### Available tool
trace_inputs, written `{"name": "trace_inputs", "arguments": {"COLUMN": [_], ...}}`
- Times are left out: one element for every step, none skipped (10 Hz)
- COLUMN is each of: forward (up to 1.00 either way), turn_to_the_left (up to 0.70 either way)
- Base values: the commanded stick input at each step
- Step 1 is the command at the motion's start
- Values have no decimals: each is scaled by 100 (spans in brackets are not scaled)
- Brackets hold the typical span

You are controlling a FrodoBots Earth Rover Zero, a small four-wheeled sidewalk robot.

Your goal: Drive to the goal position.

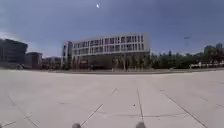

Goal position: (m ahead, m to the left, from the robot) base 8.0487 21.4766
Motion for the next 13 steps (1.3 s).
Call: {"name": "trace_inputs", "arguments": {"forward": [45, 45, 45, 45, 45, 45, 45, 45, 45, 45, 45, 45, 45], "turn_to_the_left": [30, 30, 30, 30, 30, 30, 30, 30, 30, 30, 30, 30, 30]}}
